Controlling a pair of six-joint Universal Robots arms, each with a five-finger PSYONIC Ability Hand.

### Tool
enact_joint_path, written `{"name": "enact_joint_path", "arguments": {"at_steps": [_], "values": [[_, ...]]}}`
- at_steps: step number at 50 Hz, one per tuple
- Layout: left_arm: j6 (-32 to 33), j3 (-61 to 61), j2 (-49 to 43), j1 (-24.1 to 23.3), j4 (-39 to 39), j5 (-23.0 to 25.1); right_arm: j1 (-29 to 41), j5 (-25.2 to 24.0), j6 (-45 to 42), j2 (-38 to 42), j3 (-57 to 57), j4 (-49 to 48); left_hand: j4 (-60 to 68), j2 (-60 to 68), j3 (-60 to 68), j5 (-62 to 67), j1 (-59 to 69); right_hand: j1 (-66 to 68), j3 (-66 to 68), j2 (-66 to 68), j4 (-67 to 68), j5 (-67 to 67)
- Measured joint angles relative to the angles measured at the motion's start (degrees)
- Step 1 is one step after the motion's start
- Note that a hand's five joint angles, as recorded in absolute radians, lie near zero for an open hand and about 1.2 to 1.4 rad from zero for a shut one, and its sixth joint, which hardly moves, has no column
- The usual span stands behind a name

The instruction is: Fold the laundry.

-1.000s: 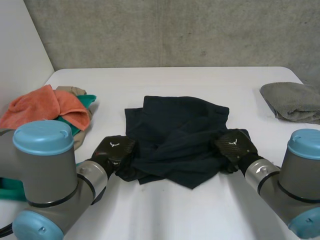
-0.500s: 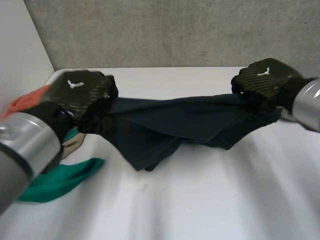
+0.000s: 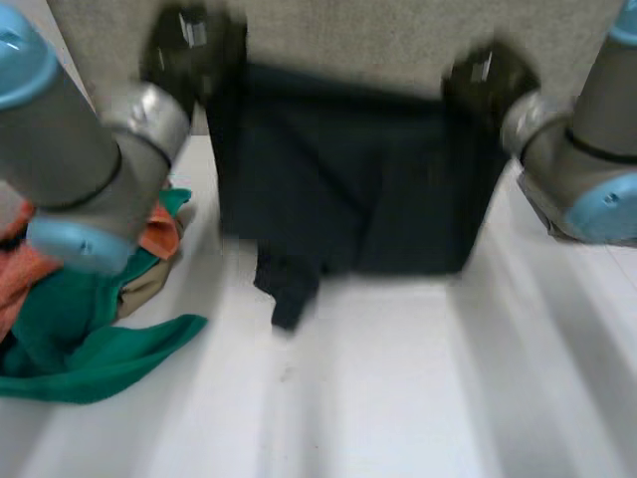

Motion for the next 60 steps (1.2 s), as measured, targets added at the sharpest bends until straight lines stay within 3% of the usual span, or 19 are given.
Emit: {"name": "enact_joint_path", "arguments": {"at_steps": [5,9,12,22,30,38,44,49,53,56,60], "values": [[-0.13,3.07,2.25,0.99,21.10,4.45,0.26,-2.97,8.87,-5.23,4.39,-31.13,0.01,0.02,0.01,1.12,0.25,0.00,0.00,0.00,0.08,-0.01],[-0.33,3.04,3.17,1.37,26.02,5.34,0.12,-6.71,13.94,-8.80,10.35,-45.69,0.02,0.02,0.01,1.12,0.25,0.70,0.00,0.00,0.08,0.57],[-0.39,1.66,3.60,1.64,25.09,5.16,-0.06,-7.96,15.53,-9.81,12.81,-47.76,0.04,0.02,0.01,1.12,0.25,0.71,0.00,0.08,0.08,0.57],[-0.79,-13.39,3.94,1.61,15.63,3.85,-1.12,-8.06,15.17,-4.72,16.12,-29.94,0.18,0.02,0.17,1.12,0.25,0.71,0.02,0.59,0.09,0.57],[-1.55,-28.90,-0.67,-0.68,13.67,3.86,-0.95,-9.63,9.96,1.67,23.68,-15.14,0.19,0.05,0.18,1.12,0.25,0.71,0.02,0.91,0.10,0.57],[-3.55,-37.26,-0.74,-3.01,9.86,3.06,-1.06,-10.55,5.47,-0.53,31.34,-2.81,0.20,0.05,0.18,1.12,0.26,0.71,0.02,0.91,0.10,0.55],[-5.26,-39.29,6.63,-4.40,-3.59,1.52,-1.75,-10.18,3.77,-7.95,36.58,9.07,0.20,0.05,0.18,1.12,0.26,0.71,0.02,0.91,0.10,0.55],[-4.54,-40.09,14.54,-5.73,-22.14,1.66,-2.82,-8.24,-0.53,-15.04,41.77,21.74,0.20,0.05,0.18,1.12,0.25,0.71,0.02,0.91,0.10,0.55],[-1.62,-41.22,20.11,-7.44,-39.77,3.59,-4.35,-6.50,-10.82,-22.03,49.18,32.50,0.21,0.06,0.18,1.12,0.25,0.71,0.02,0.91,0.10,0.57],[0.33,-41.65,20.77,-8.08,-44.67,4.85,-4.92,-6.50,-16.60,-23.94,52.36,34.15,0.21,0.06,0.17,1.12,0.26,0.71,0.02,0.92,0.10,0.57],[1.83,-40.83,18.00,-8.00,-43.33,4.51,-4.86,-6.48,-18.78,-22.58,52.83,33.12,0.21,0.06,0.18,1.12,0.26,0.71,0.02,0.92,0.10,0.57]]}}
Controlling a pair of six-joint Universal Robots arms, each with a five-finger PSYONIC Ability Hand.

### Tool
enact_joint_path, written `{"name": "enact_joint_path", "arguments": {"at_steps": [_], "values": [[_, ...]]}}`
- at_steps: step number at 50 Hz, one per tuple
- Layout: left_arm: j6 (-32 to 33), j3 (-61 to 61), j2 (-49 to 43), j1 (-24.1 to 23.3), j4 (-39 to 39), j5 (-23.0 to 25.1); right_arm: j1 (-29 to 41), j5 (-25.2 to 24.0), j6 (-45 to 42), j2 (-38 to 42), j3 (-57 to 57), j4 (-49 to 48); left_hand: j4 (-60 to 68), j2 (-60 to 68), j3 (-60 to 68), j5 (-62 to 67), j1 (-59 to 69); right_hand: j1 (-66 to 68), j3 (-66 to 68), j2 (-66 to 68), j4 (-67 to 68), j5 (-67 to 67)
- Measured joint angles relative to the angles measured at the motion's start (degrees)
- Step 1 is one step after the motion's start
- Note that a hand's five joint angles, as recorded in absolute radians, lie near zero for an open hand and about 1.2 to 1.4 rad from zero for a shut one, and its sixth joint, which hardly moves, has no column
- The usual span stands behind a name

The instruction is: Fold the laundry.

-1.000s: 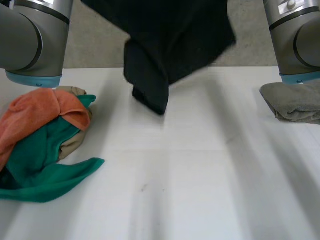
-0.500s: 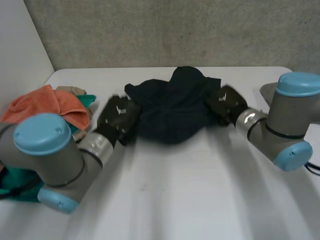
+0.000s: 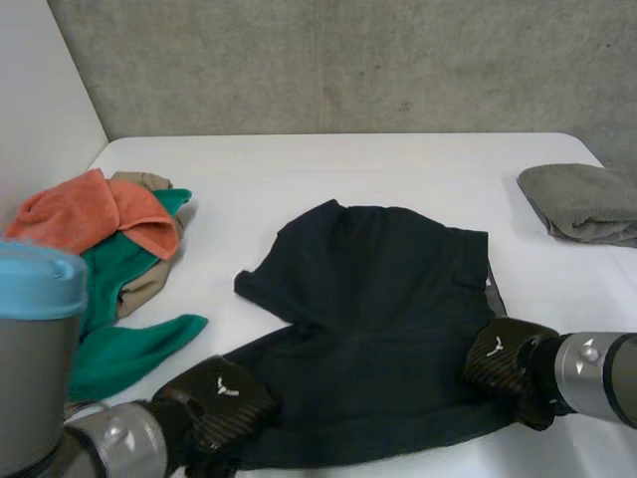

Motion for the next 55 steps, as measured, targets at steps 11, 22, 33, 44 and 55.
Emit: {"name": "enact_joint_path", "arguments": {"at_steps": [11,22,33,44,55], "values": [[2.28,16.03,-16.64,2.75,16.28,-8.35,2.03,2.74,9.19,13.97,-15.04,-8.73,0.00,0.00,0.00,0.00,0.00,0.00,0.00,0.00,0.00,-0.01],[0.88,41.11,-18.98,7.64,49.17,-8.52,5.89,6.72,22.15,19.48,-46.34,-35.61,0.00,0.01,0.00,0.00,0.00,0.00,0.02,0.00,0.00,-0.02],[-3.78,50.39,-17.01,11.22,63.02,-10.82,5.30,0.82,33.19,15.44,-47.31,-74.18,0.01,0.02,0.00,0.00,0.00,0.00,0.03,0.00,0.01,0.09],[-8.71,38.02,-17.18,11.10,54.57,-7.89,5.29,-3.99,33.18,21.16,-43.17,-67.44,0.00,0.05,0.00,0.00,0.01,0.00,0.03,0.00,0.01,0.19],[-5.04,17.01,-23.96,6.80,54.02,-8.71,5.43,-8.24,29.54,30.33,-32.65,-60.21,0.01,0.10,0.03,0.02,0.02,0.00,0.13,0.00,0.06,0.19]]}}
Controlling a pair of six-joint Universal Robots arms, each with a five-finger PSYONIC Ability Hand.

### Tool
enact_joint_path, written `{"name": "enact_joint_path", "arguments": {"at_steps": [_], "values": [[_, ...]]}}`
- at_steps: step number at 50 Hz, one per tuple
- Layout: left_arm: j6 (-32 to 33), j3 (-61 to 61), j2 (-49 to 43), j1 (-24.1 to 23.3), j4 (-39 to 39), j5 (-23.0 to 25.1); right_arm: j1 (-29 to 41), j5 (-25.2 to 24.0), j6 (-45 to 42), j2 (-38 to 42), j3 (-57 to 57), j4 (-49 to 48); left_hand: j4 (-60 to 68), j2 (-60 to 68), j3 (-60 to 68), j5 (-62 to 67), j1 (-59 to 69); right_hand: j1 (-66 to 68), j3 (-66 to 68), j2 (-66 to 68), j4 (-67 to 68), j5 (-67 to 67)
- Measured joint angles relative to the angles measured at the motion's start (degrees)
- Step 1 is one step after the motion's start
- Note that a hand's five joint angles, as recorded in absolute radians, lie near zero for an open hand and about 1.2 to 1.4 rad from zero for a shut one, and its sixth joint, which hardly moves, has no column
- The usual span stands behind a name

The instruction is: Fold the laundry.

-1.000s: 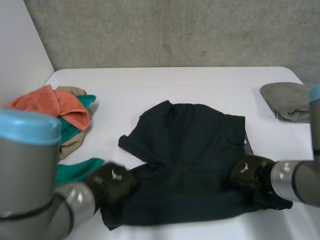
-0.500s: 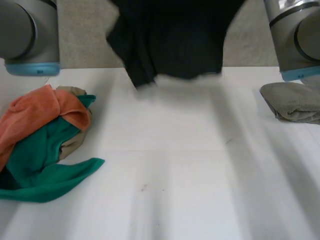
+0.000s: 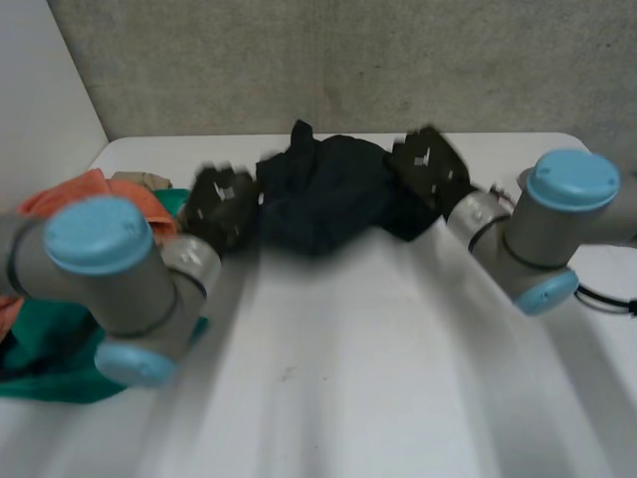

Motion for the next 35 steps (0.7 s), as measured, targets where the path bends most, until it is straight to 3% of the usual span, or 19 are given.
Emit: {"name": "enact_joint_path", "arguments": {"at_steps": [6,15,20,29,35], "values": [[4.92,-6.65,-0.83,-2.44,-0.82,-1.73,0.23,0.22,-6.30,0.96,5.44,5.59,0.00,0.00,0.00,0.00,0.00,0.00,0.00,0.00,0.00,0.00],[8.71,-11.90,8.69,-4.28,-8.57,-3.28,1.10,2.46,-10.94,-6.16,11.30,20.71,0.00,0.00,0.00,0.00,0.00,0.00,0.00,0.00,0.00,0.00],[10.54,-14.11,15.14,-4.91,-19.70,-1.76,1.66,4.59,-14.03,-11.66,14.59,32.69,0.00,0.00,0.00,0.00,0.00,0.00,0.00,0.00,0.00,0.00],[13.26,-15.13,24.20,-6.87,-51.18,2.75,1.24,12.36,-24.43,-22.50,25.01,60.04,0.00,0.00,0.00,0.00,0.00,0.00,0.00,0.00,0.00,0.00],[11.45,-11.99,24.18,-8.85,-62.85,4.55,0.59,12.77,-27.51,-25.82,28.62,62.28,0.00,0.00,0.00,0.00,0.00,0.00,0.00,0.00,0.00,0.00]]}}
